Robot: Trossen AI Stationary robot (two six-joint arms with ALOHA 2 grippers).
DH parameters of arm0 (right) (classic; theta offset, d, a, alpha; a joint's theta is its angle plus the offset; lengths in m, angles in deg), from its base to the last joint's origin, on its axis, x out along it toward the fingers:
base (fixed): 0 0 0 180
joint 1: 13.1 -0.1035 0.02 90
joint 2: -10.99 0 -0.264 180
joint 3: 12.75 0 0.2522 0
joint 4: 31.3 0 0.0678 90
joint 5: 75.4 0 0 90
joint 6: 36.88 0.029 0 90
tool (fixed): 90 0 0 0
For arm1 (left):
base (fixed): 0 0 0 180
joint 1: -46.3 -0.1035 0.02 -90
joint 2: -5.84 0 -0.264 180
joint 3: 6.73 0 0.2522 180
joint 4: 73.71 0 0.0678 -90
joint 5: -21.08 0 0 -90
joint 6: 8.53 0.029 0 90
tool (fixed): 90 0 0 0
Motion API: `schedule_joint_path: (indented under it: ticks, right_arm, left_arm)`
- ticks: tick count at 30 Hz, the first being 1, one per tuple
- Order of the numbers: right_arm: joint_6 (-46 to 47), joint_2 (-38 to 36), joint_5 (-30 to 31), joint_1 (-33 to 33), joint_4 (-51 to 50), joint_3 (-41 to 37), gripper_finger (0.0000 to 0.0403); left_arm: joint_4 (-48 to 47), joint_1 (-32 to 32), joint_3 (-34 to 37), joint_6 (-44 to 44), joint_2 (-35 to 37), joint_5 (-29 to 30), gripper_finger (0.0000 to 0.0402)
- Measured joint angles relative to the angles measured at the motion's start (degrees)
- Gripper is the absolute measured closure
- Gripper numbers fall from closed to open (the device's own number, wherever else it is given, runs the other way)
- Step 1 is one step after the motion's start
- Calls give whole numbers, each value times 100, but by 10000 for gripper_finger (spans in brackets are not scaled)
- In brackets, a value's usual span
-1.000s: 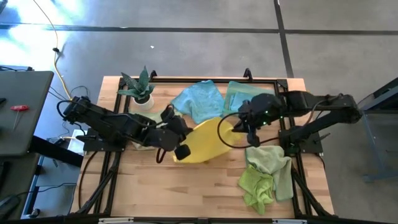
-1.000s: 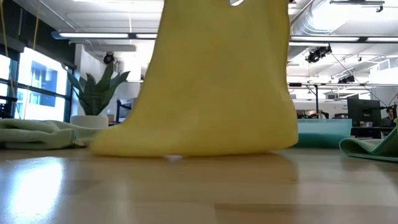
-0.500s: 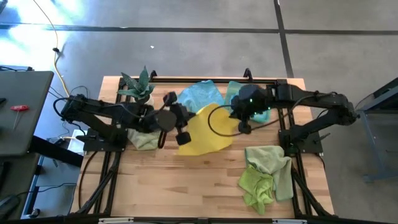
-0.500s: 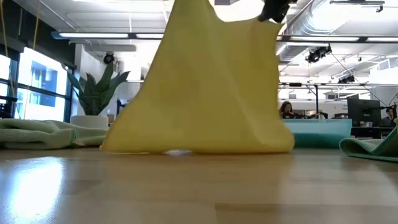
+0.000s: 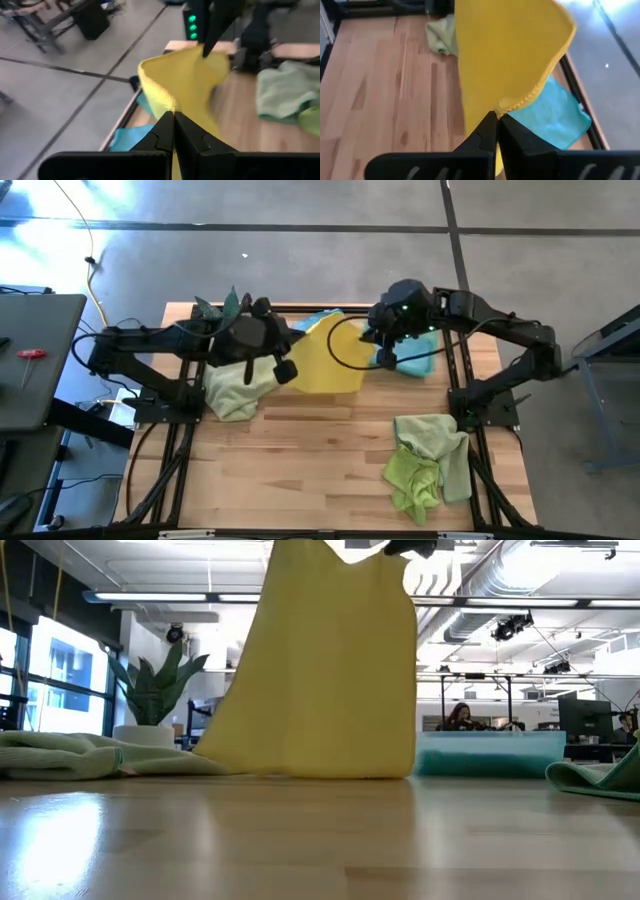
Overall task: Fold microfiber towels
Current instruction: Fold the yellow microfiber cloth
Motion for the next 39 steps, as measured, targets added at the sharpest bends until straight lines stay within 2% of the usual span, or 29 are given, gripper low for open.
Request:
schedule_joint_path:
  ticks: [3, 7, 12, 16, 21, 26, 31, 39]
  right_arm:
    - [7, 172, -20, -121, -285, 125, 403]
    - [260, 328, -486, -323, -552, -11, 403]
    - [428, 398, -794, -761, -490, -492, 403]
    - [781, 392, -1312, -1116, -196, -985, 403]
    - [1189, 396, -1825, -1583, 449, -1618, 403]
    - [1785, 396, -2260, -2095, 1373, -2250, 403]
    - [2334, 396, -2324, -2704, 2229, -2837, 403]
    - [3594, 398, -2253, -3390, 3889, -3492, 403]
  left_arm:
    - [13, 143, 0, -306, 27, -415, 401]
    - [-272, 509, 0, -1020, -93, -949, 401]
    - [-813, 1150, 271, -1795, -360, -1066, 401]
    - [-555, 1622, 727, -2464, -535, -1276, 401]
    - [94, 2044, 1088, -3181, -777, -1311, 401]
    - [497, 2401, 1099, -3675, -1157, -1370, 401]
    - [799, 2798, 1093, -4206, -1536, -1491, 401]
    - [1485, 3379, 1094, -4974, -2278, -1320, 402]
